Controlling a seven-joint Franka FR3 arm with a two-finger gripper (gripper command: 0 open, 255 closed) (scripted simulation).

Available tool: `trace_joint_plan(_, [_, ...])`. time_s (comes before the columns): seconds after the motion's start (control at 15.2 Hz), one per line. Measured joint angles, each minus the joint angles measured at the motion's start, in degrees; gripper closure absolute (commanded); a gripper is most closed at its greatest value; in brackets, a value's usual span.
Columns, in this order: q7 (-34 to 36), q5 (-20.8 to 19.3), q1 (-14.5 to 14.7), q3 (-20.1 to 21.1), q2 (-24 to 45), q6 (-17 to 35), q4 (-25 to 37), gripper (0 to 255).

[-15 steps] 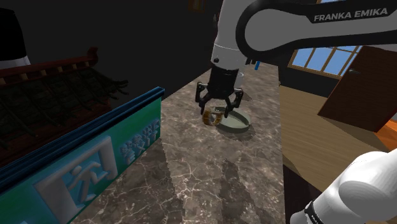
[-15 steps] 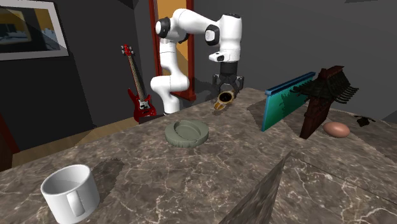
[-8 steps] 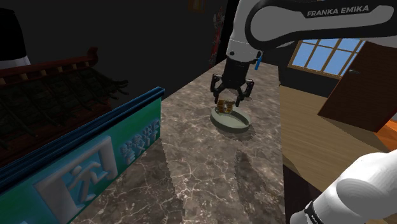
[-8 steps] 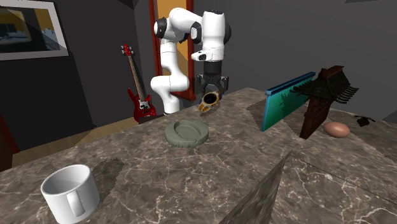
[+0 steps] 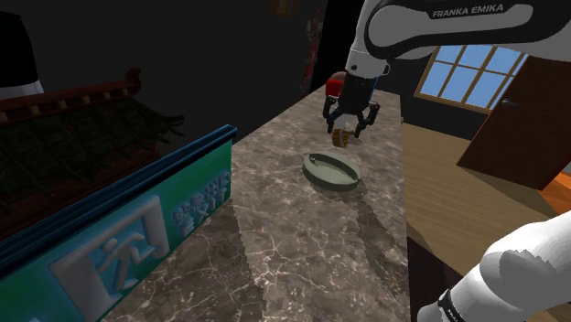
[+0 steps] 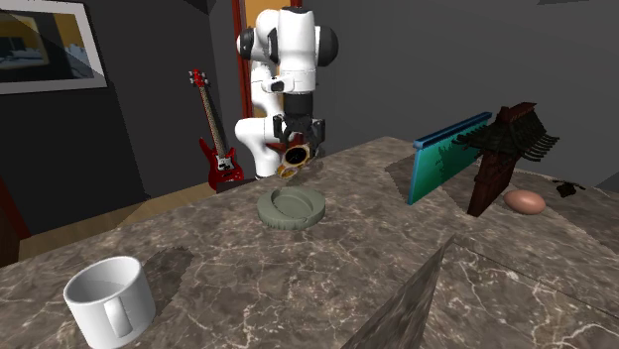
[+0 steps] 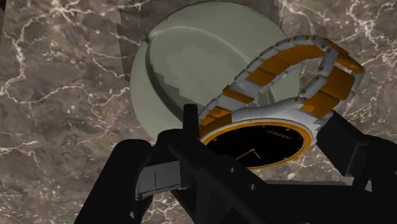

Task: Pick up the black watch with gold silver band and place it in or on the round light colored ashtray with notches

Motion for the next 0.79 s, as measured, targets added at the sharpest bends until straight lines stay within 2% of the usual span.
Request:
trace_joint_plan(0.2, [-1.7, -0.5, -0.7, -1.1, 0.7, 0.8, -0.3, 255])
trace_joint_plan(0.79, [-1.9, -0.5, -0.7, -0.8, 1.5, 7.2, -5.8, 255])
